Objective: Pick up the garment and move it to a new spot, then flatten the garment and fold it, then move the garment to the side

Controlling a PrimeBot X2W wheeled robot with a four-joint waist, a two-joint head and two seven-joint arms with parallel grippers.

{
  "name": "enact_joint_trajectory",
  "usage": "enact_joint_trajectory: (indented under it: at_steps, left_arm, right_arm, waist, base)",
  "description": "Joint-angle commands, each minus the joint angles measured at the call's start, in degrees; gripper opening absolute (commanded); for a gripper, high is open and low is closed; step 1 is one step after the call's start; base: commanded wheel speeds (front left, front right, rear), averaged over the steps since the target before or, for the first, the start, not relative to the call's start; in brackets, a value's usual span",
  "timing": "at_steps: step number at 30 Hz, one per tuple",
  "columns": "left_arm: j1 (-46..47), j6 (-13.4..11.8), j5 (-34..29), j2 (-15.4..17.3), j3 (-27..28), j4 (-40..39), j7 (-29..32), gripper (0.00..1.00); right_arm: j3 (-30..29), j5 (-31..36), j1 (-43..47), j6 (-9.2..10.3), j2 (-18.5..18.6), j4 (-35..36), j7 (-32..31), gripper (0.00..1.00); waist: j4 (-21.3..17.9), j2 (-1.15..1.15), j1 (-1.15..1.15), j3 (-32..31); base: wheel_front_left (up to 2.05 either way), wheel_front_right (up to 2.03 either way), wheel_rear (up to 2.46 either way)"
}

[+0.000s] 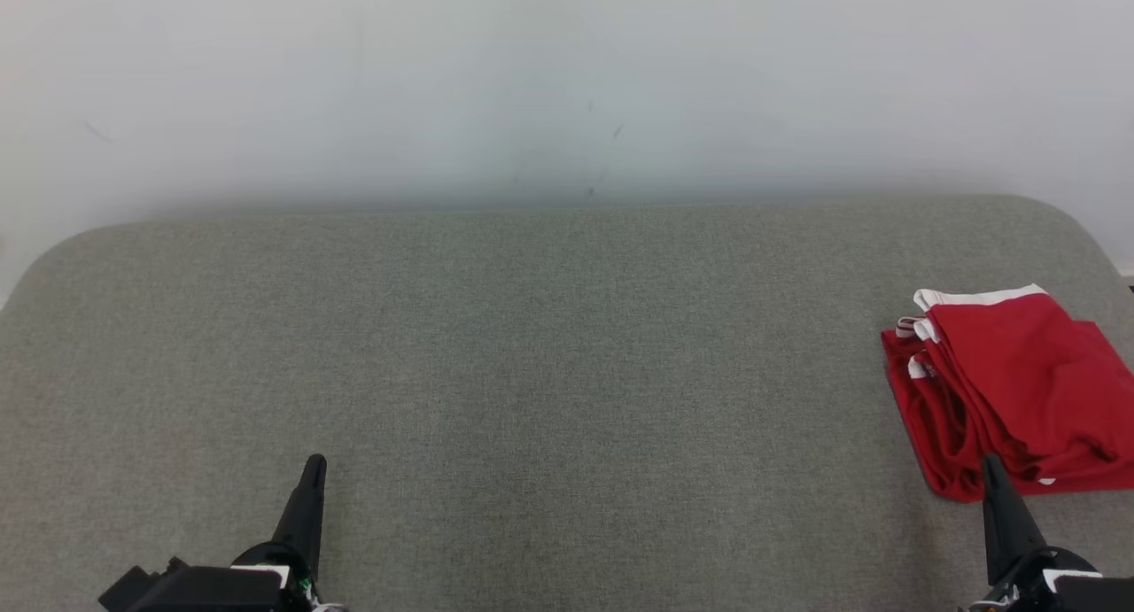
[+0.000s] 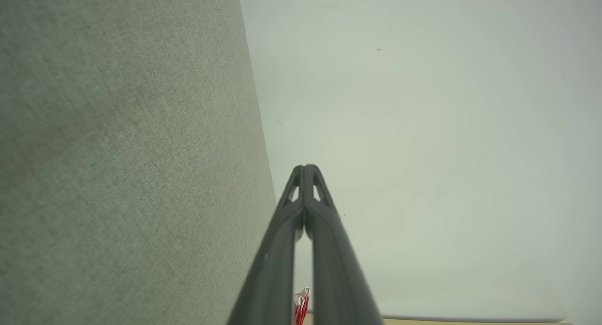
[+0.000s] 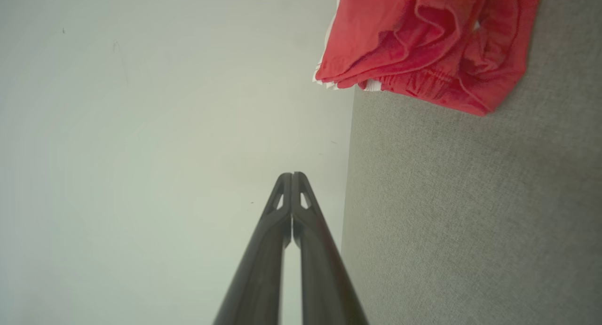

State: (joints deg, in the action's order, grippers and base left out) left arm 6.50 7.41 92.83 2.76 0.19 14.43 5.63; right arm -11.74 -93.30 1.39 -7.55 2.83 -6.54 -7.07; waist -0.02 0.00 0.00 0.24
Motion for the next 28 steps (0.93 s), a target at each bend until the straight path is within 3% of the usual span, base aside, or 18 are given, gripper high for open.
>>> enact_joint_trajectory:
  at_steps: [1, 28]
  left_arm:
    - [0.7, 0.2, 0.4, 0.2, 0.0, 0.2, -0.2, 0.00]
    - [0.7, 0.2, 0.5, 0.2, 0.0, 0.2, -0.2, 0.00]
  right_arm:
    - [0.0, -0.3, 0.6, 0.12, 0.1, 0.2, -0.1, 0.00]
    - [0.0, -0.3, 0.6, 0.12, 0.1, 0.2, -0.1, 0.00]
  waist:
    - [0.0, 0.00, 0.00, 0.0]
    - [0.0, 0.00, 0.00, 0.0]
  base:
    - [0.00, 0.00, 0.00]
    - [0.00, 0.00, 0.00]
